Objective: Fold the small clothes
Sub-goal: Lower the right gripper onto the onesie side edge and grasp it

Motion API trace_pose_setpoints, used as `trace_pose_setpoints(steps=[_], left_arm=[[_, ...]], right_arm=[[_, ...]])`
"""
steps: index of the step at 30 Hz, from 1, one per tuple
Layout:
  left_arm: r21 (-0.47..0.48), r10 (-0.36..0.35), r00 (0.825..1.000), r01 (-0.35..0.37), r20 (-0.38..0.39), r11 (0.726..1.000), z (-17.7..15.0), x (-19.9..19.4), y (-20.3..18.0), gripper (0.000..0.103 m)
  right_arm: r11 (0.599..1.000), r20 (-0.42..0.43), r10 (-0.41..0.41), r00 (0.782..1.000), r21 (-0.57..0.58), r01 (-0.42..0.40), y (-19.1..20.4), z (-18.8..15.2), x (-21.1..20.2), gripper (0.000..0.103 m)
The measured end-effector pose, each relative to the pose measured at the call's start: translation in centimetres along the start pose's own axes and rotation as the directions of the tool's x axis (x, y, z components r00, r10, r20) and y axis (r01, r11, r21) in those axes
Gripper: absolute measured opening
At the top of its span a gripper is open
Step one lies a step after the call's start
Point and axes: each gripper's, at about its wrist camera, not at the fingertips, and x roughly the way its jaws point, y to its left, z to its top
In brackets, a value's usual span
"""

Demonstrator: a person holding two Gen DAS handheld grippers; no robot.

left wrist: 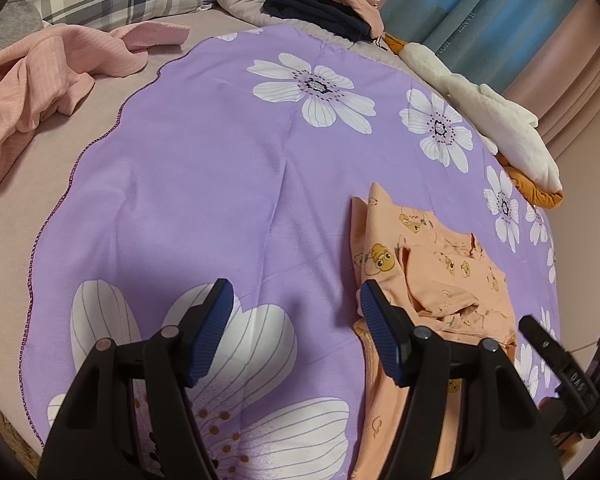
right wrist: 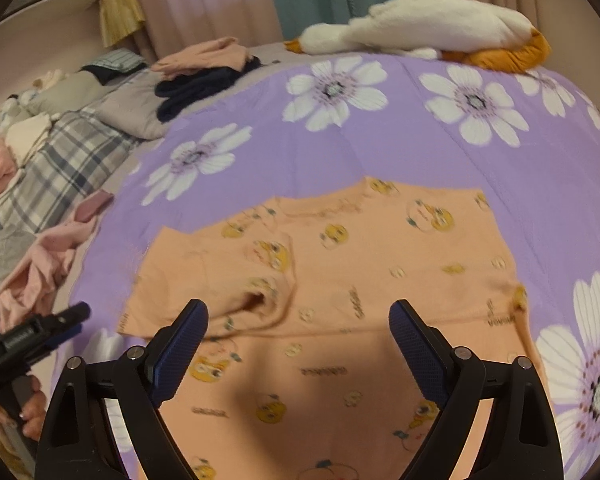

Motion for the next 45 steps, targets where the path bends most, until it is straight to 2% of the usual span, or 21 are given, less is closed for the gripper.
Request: trace_pose_setpoints(steps=[3,7,9,14,19,24,30,32,33,34,35,36,37,41,45], left_arm=[[-0.005,0.005,1.000,-0.005,-0.003,1.000,0.1,0.0,0.2,0.063],[-0.014,0.013,1.000,-0.013,-0.006,1.000,0.1,0.1,0.4,0.061],[-0.020,0.015,1.000,-0.015,-0.007,1.000,0.2,0.1,0.7,0.061],[-0.029,0.019,1.000,-0.019,-0.007,0.999,0.4,0.1,0.8,0.060],[-0.037,0.020,1.000,-0.021,-0.013,0.999,0.5,0.2,1.1,0.060],[-0.042,0.025,1.000,-0.026,-0.016,0.999,0.5,0.3,1.3,0.060],[-0.041,0.027,0.999,-0.027,-0.019,0.999,0.5,0.4,1.4,0.060],[-0.039,0.027,0.999,-0.028,-0.020,0.999,0.5,0.4,1.4,0.060],[-0.039,0.027,0.999,-0.027,-0.020,0.999,0.5,0.4,1.4,0.060],[-0.038,0.026,0.999,-0.027,-0.020,0.999,0.5,0.4,1.4,0.060],[-0.039,0.025,0.999,-0.026,-0.020,0.999,0.5,0.4,1.5,0.060],[-0.039,0.025,0.999,-0.026,-0.021,0.999,0.5,0.5,1.5,0.060],[-0.038,0.027,0.999,-0.027,-0.022,0.999,0.5,0.5,1.4,0.060],[-0.034,0.024,0.999,-0.024,-0.023,0.999,0.6,0.5,1.3,0.060],[-0.029,0.026,0.999,-0.026,-0.027,0.999,0.5,0.7,1.1,0.060]], right_arm=[[0.999,0.006,0.026,1.000,-0.036,-0.026,1.0,0.9,0.0,0.084],[0.996,-0.003,0.059,0.998,-0.067,-0.059,1.9,1.9,0.4,0.069],[0.994,-0.023,0.071,0.997,-0.084,-0.073,2.4,2.2,0.8,0.066],[0.986,-0.095,0.087,0.992,-0.132,-0.099,4.1,2.4,2.4,0.065],[0.971,-0.181,0.123,0.976,-0.181,-0.156,6.2,1.5,4.2,0.065],[0.957,-0.260,0.075,0.963,-0.252,-0.143,8.4,0.0,7.2,0.065],[0.934,-0.290,-0.005,0.957,-0.344,-0.099,9.3,-1.0,9.7,0.065],[0.935,-0.288,0.001,0.958,-0.339,-0.103,9.0,-1.1,10.0,0.057],[0.937,-0.284,0.014,0.959,-0.332,-0.112,8.8,-1.0,10.0,0.040],[0.939,-0.291,0.036,0.956,-0.319,-0.132,8.7,-0.9,10.0,0.030],[0.945,-0.296,0.062,0.953,-0.291,-0.151,8.4,-0.7,9.9,0.027],[0.947,-0.293,0.066,0.954,-0.283,-0.152,8.2,-0.6,9.7,0.016],[0.948,-0.288,0.068,0.955,-0.278,-0.152,8.1,-0.5,9.5,0.012],[0.956,-0.260,0.137,0.956,-0.218,-0.196,7.1,0.7,8.0,0.011],[0.960,-0.202,0.153,0.967,-0.200,-0.194,6.4,2.0,6.2,0.010]])
